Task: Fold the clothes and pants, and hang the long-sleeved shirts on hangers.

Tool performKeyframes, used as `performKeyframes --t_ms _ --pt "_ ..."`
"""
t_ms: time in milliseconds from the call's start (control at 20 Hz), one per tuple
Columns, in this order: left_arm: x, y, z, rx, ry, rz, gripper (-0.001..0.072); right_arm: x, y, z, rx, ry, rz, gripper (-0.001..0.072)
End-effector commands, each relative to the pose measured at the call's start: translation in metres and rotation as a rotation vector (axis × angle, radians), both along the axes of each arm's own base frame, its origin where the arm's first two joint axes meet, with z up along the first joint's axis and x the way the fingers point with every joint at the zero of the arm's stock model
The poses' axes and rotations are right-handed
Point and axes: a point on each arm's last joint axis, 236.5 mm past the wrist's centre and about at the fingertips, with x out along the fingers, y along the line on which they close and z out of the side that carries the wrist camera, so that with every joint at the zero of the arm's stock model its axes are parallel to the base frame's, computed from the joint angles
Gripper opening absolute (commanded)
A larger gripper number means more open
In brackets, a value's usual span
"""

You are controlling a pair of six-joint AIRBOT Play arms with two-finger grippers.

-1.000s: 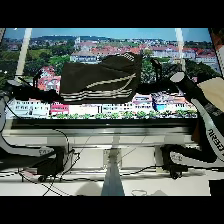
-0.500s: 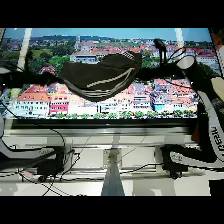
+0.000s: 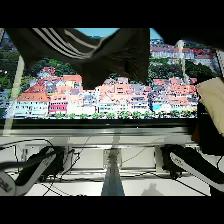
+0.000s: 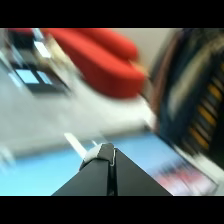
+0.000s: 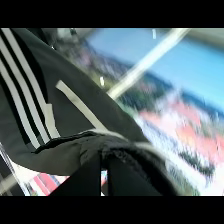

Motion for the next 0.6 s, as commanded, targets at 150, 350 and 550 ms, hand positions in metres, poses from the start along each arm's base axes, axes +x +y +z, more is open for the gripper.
performKeyframes --t_ms 150,350,550 --pt "-0.137 0.041 0.134 0.084 -0.509 0.548 0.0006 -0.125 -0.001 0.141 0.215 -0.337 0.090 0.0019" --pt "-0.121 0.038 0.108 0.090 -0.400 0.511 0.0006 -0.102 0.005 0.122 0.262 -0.190 0.072 0.0019" --pt "-0.031 0.029 -0.014 0.110 0.046 0.258 0.0005 -0.006 -0.001 0.019 0.091 0.059 -0.136 0.0019"
